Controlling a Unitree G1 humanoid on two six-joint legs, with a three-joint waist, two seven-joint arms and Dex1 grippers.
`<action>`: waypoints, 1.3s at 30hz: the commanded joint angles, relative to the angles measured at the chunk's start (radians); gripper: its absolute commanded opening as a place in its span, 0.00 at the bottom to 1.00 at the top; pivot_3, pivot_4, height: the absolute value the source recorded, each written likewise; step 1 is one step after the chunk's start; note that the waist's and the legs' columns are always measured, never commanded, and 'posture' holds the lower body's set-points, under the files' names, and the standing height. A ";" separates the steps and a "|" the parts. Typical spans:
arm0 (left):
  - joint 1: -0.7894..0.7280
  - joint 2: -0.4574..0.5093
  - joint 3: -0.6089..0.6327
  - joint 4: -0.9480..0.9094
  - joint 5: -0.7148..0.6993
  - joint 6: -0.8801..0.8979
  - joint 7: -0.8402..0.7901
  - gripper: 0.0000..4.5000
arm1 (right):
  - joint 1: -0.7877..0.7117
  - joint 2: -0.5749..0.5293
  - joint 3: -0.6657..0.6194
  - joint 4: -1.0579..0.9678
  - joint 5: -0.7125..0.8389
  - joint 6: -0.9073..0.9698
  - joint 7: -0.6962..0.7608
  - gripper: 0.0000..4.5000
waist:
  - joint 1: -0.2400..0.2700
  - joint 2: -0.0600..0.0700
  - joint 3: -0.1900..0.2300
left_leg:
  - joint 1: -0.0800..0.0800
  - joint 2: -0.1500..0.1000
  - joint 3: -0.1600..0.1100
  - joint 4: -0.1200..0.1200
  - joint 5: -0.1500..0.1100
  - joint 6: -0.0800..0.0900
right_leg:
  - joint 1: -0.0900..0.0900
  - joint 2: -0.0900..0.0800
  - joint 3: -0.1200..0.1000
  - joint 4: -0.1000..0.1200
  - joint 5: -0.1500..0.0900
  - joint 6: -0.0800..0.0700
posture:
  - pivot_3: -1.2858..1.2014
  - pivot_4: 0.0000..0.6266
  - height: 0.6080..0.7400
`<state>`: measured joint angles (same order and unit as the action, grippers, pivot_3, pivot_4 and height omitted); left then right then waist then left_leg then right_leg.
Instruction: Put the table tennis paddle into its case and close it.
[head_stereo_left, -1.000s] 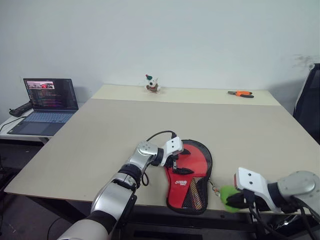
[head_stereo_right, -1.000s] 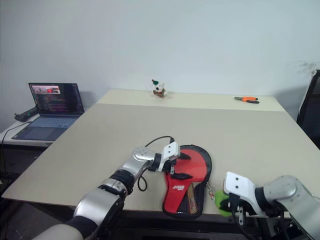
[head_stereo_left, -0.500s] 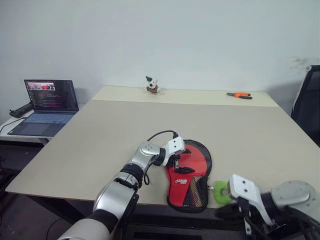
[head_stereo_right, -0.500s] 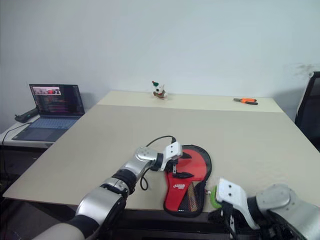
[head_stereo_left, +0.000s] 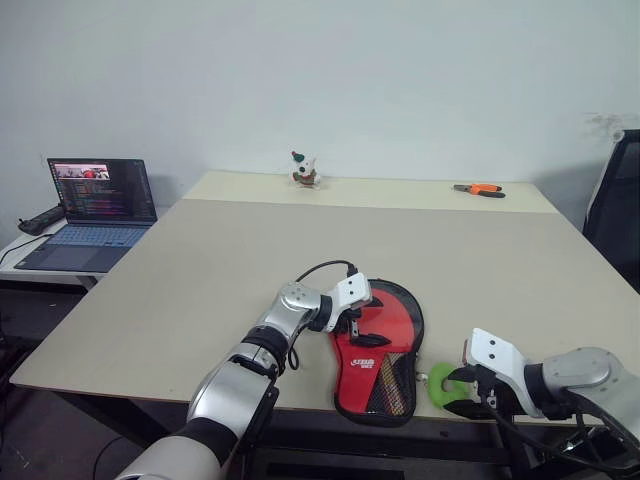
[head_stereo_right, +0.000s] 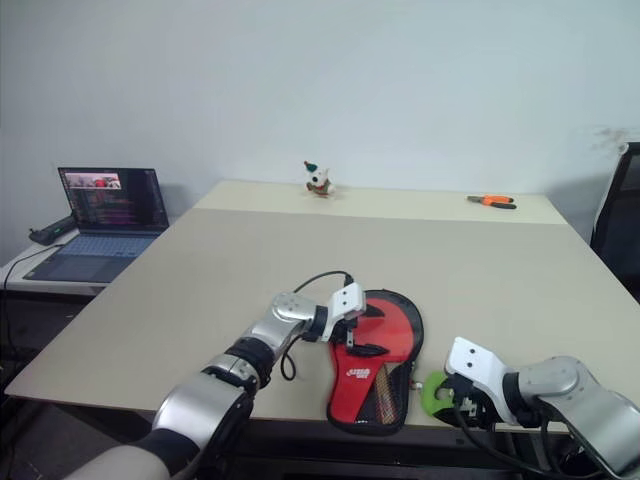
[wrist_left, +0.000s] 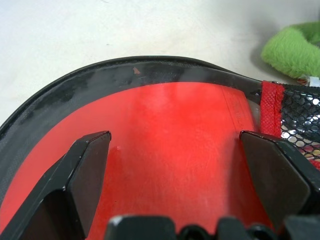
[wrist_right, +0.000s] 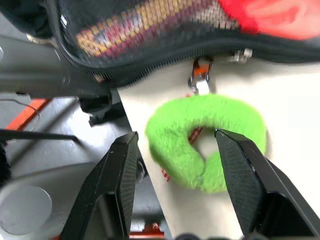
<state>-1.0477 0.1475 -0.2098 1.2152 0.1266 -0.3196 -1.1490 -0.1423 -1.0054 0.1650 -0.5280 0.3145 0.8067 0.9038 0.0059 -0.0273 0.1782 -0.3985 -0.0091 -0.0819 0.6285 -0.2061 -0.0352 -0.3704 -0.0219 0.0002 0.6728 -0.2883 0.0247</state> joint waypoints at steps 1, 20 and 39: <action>0.028 0.003 -0.032 0.028 0.041 0.006 -0.024 1.00 | -0.015 -0.012 0.035 0.033 -0.062 -0.089 0.017 0.57 | -0.002 0.000 0.000 | 0.000 0.000 0.000 0.000 0.000 0.000 | 0.000 0.000 0.000 0.000 0.000 0.000 | 0.52 0.24 1.00; 0.074 0.030 -0.061 -0.006 0.041 0.009 -0.210 1.00 | -0.058 0.044 0.062 0.089 -0.116 -0.168 0.072 0.01 | -0.014 0.000 0.000 | -0.001 0.001 0.002 -0.002 -0.003 0.003 | -0.003 0.001 0.002 0.000 -0.001 -0.001 | 0.52 0.24 1.00; 0.048 -0.010 -0.035 0.022 0.032 0.049 -0.103 1.00 | 0.071 -0.027 0.122 -0.187 -0.007 -0.089 0.163 0.01 | -0.004 0.000 -0.001 | -0.001 0.000 0.002 -0.001 -0.005 0.005 | -0.001 0.001 0.002 -0.002 -0.002 0.001 | 0.52 0.24 1.00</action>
<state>-1.0305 0.1500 -0.2065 1.1905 0.1092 -0.2900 -1.2590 -0.0865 -1.0153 0.2727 -0.6588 0.2887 0.7196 1.0416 0.0022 -0.0276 0.1776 -0.3995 -0.0092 -0.0800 0.6278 -0.2110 -0.0308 -0.3717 -0.0214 0.0025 0.6710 -0.2905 0.0253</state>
